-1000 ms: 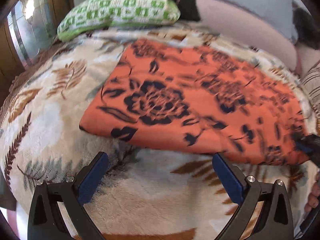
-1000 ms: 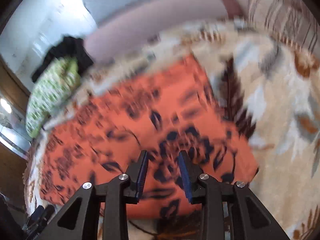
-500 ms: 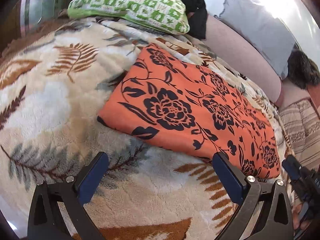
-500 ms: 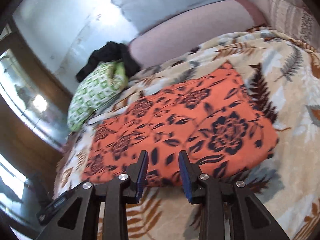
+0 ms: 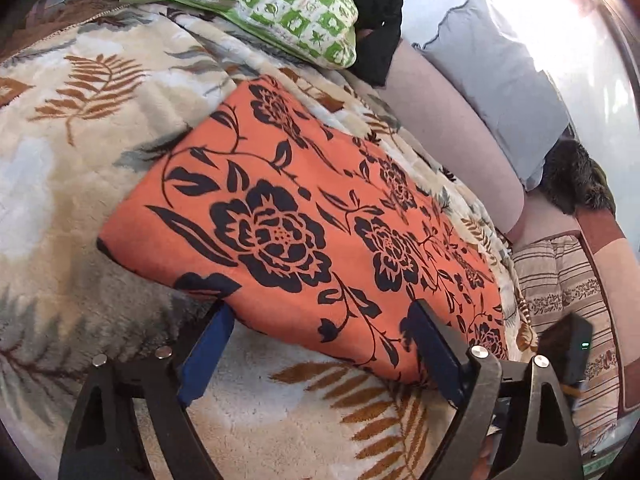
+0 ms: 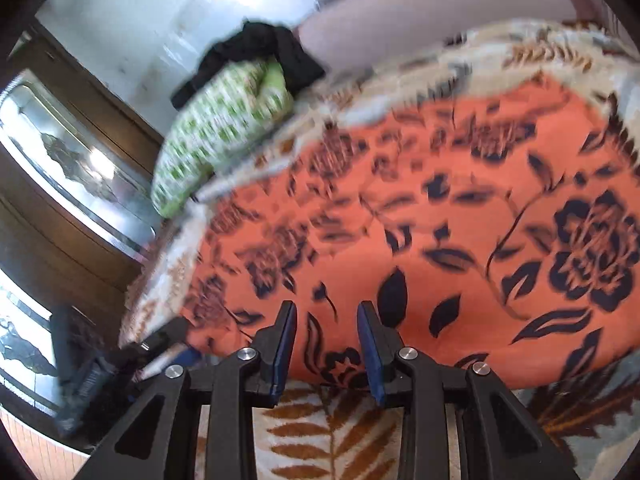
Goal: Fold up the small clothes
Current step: 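Grasp the edge of the folded orange shirt with the left gripper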
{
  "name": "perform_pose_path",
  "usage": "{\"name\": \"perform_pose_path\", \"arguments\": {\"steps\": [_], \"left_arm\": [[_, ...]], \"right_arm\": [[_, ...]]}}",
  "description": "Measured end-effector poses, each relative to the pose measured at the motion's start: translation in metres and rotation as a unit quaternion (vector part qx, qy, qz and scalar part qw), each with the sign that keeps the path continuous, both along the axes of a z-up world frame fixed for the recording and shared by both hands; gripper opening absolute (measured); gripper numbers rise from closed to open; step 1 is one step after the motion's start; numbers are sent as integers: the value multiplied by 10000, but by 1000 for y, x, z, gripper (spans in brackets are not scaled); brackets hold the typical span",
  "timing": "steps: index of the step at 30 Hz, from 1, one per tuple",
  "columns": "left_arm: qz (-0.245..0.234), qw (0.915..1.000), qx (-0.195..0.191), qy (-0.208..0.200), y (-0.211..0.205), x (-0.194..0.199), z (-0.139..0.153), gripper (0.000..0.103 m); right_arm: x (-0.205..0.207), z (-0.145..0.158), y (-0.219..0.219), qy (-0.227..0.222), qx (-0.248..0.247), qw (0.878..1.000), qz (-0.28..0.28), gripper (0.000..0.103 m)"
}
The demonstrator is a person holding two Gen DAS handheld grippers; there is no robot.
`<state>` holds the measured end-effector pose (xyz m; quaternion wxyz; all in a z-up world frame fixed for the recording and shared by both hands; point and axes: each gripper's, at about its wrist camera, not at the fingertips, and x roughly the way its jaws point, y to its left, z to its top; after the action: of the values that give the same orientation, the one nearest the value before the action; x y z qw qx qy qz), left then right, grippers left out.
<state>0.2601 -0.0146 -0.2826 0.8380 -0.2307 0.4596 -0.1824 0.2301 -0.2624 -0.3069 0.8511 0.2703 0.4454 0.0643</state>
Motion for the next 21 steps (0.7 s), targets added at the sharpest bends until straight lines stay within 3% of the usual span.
{"name": "perform_pose_path", "arguments": {"steps": [4, 8, 12, 16, 17, 18, 19, 20, 21], "left_arm": [[80, 9984, -460, 312, 5, 5, -12, 84], [208, 9955, -802, 458, 12, 8, -19, 84], [444, 9912, -1176, 419, 21, 9, -23, 84], [589, 9893, -1306, 273, 21, 11, -22, 83], [640, 9887, -1336, 223, 21, 12, -22, 75], [699, 9886, -1319, 195, 21, 12, -23, 58], [737, 9888, -1277, 211, 21, 14, -24, 49], [786, 9886, -1261, 247, 23, 17, -27, 41], [838, 9872, -1330, 284, 24, 19, -30, 39]], "right_arm": [[-2, 3, 6, -62, -140, 9999, 41, 35], [-9, 3, -8, -27, 333, 9993, -189, 35], [-10, 2, -11, 29, 388, 9991, -177, 35], [-11, 1, -9, -1, 326, 9993, -165, 35], [-11, 2, -8, -20, 308, 9994, -157, 35], [-11, 2, -9, -50, 310, 9994, -155, 35], [-12, 2, -10, -91, 317, 9993, -161, 35], [-13, 2, -10, -134, 322, 9992, -169, 35], [-13, 3, -11, -182, 319, 9992, -172, 35]]}}
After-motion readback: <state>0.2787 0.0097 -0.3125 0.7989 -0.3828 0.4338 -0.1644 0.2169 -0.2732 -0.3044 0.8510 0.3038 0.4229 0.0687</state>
